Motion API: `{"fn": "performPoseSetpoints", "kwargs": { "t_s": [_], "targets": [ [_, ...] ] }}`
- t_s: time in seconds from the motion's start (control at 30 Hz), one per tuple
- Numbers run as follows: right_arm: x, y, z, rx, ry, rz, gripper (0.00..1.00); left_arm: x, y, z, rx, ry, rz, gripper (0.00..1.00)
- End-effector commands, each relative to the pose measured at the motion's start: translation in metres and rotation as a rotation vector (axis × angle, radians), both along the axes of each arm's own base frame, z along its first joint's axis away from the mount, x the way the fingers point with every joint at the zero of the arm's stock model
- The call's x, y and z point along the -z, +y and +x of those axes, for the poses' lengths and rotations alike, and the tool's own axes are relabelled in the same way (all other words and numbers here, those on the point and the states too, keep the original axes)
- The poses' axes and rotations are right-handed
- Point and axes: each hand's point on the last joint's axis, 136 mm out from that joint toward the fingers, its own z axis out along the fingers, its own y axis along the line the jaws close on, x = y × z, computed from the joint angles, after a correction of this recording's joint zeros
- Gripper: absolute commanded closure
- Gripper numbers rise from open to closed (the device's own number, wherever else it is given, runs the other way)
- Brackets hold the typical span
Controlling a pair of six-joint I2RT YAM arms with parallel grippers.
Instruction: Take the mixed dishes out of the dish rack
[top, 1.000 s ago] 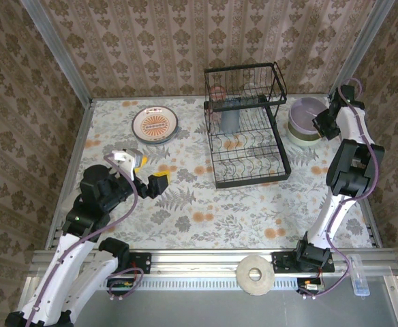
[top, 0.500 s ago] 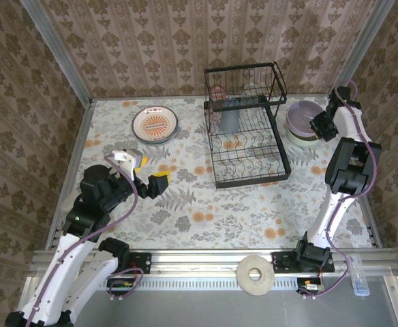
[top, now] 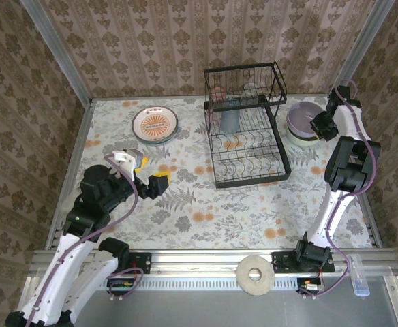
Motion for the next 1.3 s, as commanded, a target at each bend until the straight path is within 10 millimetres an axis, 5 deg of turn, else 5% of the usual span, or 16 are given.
{"fn": "performPoseSetpoints", "kwargs": {
  "t_s": [0.0, 0.63, 1.27],
  "targets": [
    [-0.017, -0.004, 0.013, -0.012, -0.051, -0.028, 1.0, -0.003, -0.002, -0.001, 0.014, -0.017, -0.011, 0.0],
    [-0.004, -0.006, 0.01, -0.02, -0.009, -0.035, 0.97, -0.004, -0.002, -0.002, 0.02, -0.02, -0.014, 0.0],
    [-0.008, -0.002, 0.012, -0.032, -0.034, -0.015, 0.61, -0.003, -0.003, -0.002, 0.024, -0.018, -0.015, 0.0]
  ]
}}
